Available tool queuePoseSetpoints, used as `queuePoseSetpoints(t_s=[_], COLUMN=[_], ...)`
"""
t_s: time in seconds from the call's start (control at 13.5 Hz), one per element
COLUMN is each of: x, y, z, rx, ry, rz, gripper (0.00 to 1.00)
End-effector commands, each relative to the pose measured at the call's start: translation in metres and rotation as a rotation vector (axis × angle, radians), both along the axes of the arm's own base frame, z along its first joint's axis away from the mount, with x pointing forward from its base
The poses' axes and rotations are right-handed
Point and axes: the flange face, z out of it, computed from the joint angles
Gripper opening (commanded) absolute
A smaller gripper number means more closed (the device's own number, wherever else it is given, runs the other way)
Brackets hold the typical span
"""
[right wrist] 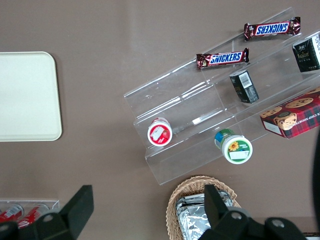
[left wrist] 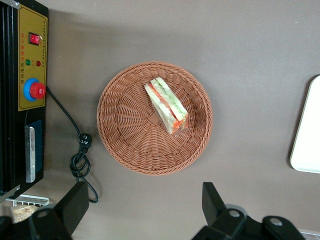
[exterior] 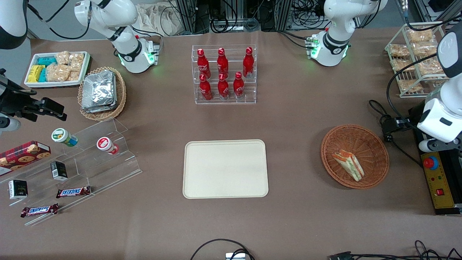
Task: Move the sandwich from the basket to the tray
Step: 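Move the left gripper over the wicker basket toward the wrapped sandwich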
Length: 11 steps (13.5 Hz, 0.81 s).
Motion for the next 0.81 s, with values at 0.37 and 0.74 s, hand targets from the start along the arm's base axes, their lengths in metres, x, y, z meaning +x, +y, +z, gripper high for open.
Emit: queuePoseSetpoints(t_s=[0.37, 0.74], x=[0.012, 0.018], y=[-0.005, -0.011], z=[-0.054, -0.095], rx=[0.002, -0.08], ry=[0.118, 0.041], rz=[0.069, 0.305], gripper=[1.0, 1.0])
